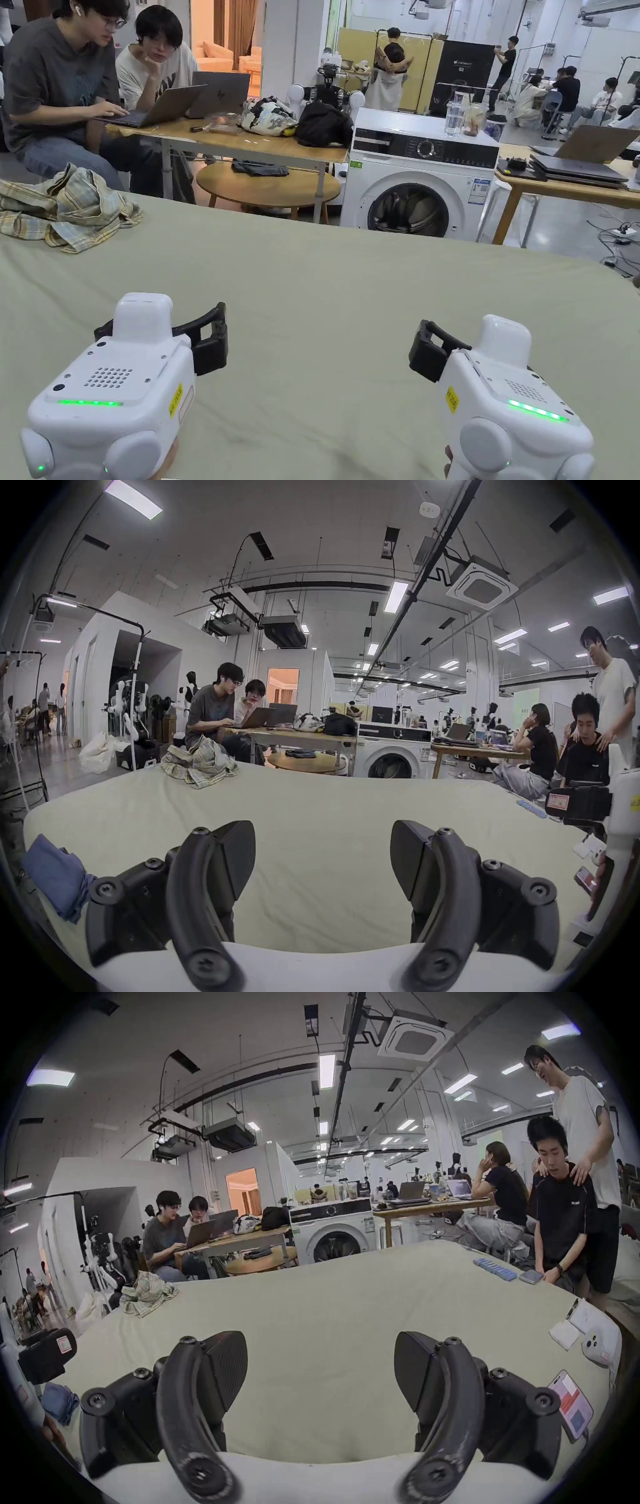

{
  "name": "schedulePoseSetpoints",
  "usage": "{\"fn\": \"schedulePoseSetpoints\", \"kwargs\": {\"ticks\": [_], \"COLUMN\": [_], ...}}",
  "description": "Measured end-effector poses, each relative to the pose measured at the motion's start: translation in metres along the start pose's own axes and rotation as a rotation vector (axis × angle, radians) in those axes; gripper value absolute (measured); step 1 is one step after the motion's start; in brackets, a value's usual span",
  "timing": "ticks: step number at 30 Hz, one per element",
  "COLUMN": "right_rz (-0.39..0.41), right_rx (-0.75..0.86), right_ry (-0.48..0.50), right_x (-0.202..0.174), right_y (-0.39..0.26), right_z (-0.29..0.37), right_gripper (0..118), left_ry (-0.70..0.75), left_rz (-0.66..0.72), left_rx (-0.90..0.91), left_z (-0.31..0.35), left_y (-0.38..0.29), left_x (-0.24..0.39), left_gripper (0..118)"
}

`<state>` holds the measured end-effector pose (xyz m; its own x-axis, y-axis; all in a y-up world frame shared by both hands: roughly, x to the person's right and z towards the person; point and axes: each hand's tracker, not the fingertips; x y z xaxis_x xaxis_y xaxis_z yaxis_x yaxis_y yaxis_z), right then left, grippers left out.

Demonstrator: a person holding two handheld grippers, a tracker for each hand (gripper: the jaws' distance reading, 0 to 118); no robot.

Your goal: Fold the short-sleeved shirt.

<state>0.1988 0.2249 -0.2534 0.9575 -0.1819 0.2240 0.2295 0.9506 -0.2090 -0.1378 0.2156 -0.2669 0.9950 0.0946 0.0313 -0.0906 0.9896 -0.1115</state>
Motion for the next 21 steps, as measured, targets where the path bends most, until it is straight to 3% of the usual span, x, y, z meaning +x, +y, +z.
{"fn": "schedulePoseSetpoints", "kwargs": {"ticks": [21], "right_rz": [0.029], "right_rx": [0.003], "right_ry": [0.003], "right_x": [-0.0069], "right_y": [-0.003], "right_z": [0.0007], "right_gripper": [89], "left_ry": [0.005], "left_rz": [-0.02], "left_rx": [-0.014], "left_z": [-0.0013], "left_y": [-0.0023], "left_x": [0.0], "left_gripper": [81]}}
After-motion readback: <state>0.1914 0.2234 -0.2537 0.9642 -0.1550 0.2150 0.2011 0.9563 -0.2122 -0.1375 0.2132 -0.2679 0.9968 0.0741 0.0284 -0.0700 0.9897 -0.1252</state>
